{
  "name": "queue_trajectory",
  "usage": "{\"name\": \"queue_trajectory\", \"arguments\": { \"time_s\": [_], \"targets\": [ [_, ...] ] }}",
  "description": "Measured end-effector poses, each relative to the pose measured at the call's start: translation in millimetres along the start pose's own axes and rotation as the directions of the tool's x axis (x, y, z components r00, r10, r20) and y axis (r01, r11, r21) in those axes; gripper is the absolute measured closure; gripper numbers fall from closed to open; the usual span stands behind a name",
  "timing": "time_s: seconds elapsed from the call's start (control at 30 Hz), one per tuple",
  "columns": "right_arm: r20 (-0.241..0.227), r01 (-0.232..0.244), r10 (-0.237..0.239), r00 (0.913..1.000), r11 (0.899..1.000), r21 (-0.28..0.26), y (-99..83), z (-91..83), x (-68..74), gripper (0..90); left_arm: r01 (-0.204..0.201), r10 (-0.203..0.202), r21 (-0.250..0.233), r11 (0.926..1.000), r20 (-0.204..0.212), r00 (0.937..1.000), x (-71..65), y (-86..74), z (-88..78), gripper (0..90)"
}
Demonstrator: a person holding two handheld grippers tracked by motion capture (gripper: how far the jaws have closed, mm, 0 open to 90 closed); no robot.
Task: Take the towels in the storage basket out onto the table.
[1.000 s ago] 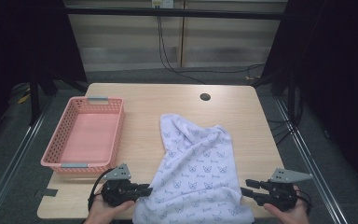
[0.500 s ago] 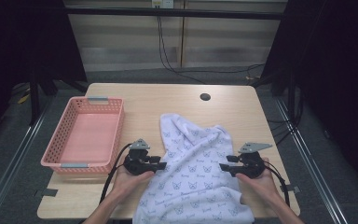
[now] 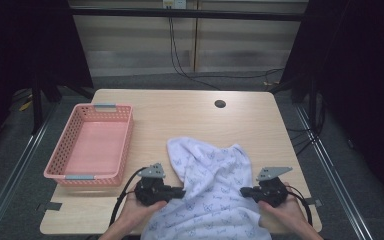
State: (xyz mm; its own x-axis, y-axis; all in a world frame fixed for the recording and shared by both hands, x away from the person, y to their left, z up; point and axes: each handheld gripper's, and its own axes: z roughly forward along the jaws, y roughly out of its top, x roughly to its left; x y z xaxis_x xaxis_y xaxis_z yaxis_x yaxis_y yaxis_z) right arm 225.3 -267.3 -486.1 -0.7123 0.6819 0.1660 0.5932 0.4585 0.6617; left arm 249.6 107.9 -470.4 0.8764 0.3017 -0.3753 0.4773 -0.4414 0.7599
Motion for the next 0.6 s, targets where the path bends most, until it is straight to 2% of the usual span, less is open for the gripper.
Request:
{"name": "queue_trajectory", "arguments": {
  "time_s": [0.03,0.07,0.13,0.17,0.23,0.27,0.33,0.37,0.43,0.5,0.57,0.6],
  "targets": [
    [-0.021,-0.010,0.010,0.9997,1.000,0.009,-5.4,-4.3,2.9,88.0,-0.009,0.009,0.016,0.9998,0.022,0.9997,-6.3,-2.6,0.9,84.4],
    [-0.028,-0.004,0.004,0.9996,1.000,0.019,-10.3,-7.9,6.5,87.0,-0.030,0.029,0.026,0.9992,0.026,0.9992,-11.9,-4.5,1.2,84.0],
    [-0.041,-0.012,0.013,0.9991,1.000,0.026,-16.9,-14.5,13.9,80.3,-0.027,0.026,0.030,0.9992,0.015,0.9995,-14.6,-5.7,0.4,77.1],
    [-0.039,-0.011,0.011,0.9992,1.000,0.008,-17.7,-17.7,15.2,76.2,-0.014,0.014,0.019,0.9997,0.000,0.9999,-10.6,-5.1,-0.8,70.3],
    [-0.017,-0.021,0.020,0.9996,0.999,-0.035,-14.3,-21.7,10.5,73.7,0.034,-0.035,-0.015,0.9993,-0.049,0.9982,4.5,-2.2,-4.3,66.2],
    [-0.006,-0.023,0.022,0.9997,0.998,-0.058,-10.6,-22.8,5.9,71.3,0.070,-0.072,-0.031,0.9971,-0.077,0.9944,12.6,0.2,-5.1,64.1],
    [0.027,-0.031,0.034,0.9991,0.995,-0.099,0.3,-22.6,-5.5,70.0,0.088,-0.093,-0.047,0.9950,-0.132,0.9869,28.1,3.6,-5.2,64.3],
    [0.043,-0.029,0.035,0.9985,0.992,-0.120,6.8,-21.3,-12.5,69.6,0.101,-0.106,-0.042,0.9941,-0.161,0.9813,36.7,5.0,-3.8,64.2],
    [0.085,-0.030,0.043,0.9955,0.988,-0.149,20.3,-16.0,-28.7,68.4,0.119,-0.124,-0.037,0.9923,-0.227,0.9659,51.6,7.9,0.5,64.5],
    [0.108,-0.051,0.069,0.9918,0.985,-0.164,33.5,-7.9,-46.0,67.7,0.124,-0.131,-0.045,0.9913,-0.254,0.9583,63.4,10.7,4.2,63.8],
    [0.127,-0.070,0.092,0.9876,0.983,-0.169,44.3,2.9,-60.3,63.6,0.152,-0.160,-0.049,0.9872,-0.275,0.9482,73.0,13.0,6.9,60.9],
    [0.132,-0.076,0.099,0.9863,0.983,-0.167,48.4,8.7,-65.8,62.1,0.148,-0.156,-0.051,0.9877,-0.302,0.9406,76.0,13.5,7.9,60.3]
  ]
}}
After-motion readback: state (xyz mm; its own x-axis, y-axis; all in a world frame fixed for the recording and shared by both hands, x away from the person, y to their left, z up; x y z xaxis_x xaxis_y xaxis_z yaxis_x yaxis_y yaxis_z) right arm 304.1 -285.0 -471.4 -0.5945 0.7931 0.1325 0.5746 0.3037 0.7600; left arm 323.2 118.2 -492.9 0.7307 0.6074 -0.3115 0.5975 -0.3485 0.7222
